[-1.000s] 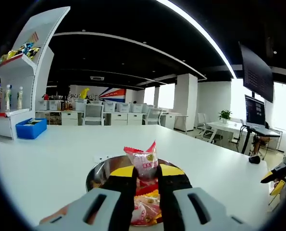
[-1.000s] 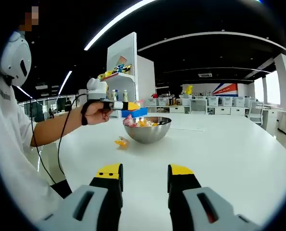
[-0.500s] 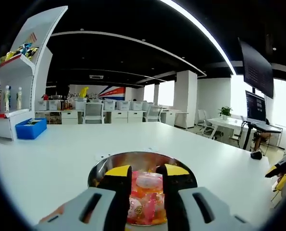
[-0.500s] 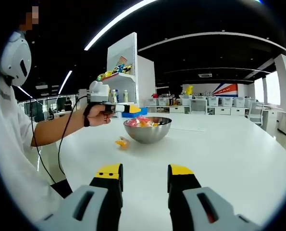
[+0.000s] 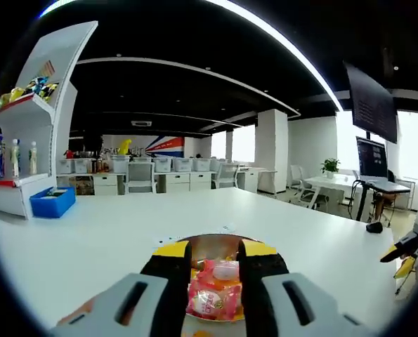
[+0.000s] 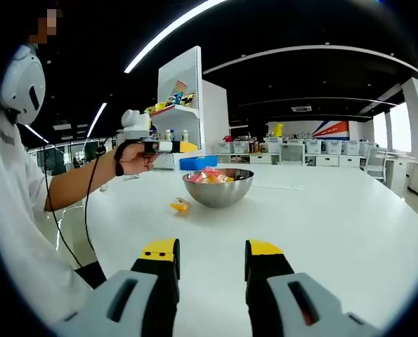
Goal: Pick up the marshmallows scattered on the table and place them into the bowl on the table
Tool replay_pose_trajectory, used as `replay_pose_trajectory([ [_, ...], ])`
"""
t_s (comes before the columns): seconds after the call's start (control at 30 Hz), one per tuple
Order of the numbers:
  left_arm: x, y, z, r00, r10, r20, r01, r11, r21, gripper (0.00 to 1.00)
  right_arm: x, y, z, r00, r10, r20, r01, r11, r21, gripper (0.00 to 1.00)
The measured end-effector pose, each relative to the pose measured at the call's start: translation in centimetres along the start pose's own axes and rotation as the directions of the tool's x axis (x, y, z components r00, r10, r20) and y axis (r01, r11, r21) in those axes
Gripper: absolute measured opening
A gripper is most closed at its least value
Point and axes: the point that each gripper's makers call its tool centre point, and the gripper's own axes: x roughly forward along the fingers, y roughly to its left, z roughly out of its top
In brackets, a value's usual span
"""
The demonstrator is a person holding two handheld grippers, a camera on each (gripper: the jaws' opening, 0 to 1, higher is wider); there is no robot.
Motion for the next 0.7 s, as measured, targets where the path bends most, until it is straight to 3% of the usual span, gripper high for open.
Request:
replay_pose_trajectory([
  [0.23, -0.7, 1.3, 0.9, 1.000, 0.017, 0.016, -0.017, 0.999, 0.048, 0.28, 0.3, 0.3, 0.2, 1.000, 0.009, 0.003, -0.009, 1.000, -0.002, 0.37],
  [0.7, -3.5, 1.8, 0.5, 1.000, 0.006, 0.024, -0.008, 0.997, 0.081, 0.28, 0.6, 0.4, -0.2, 1.000, 0.015, -0.009, -0.015, 1.000, 0.004, 0.37],
])
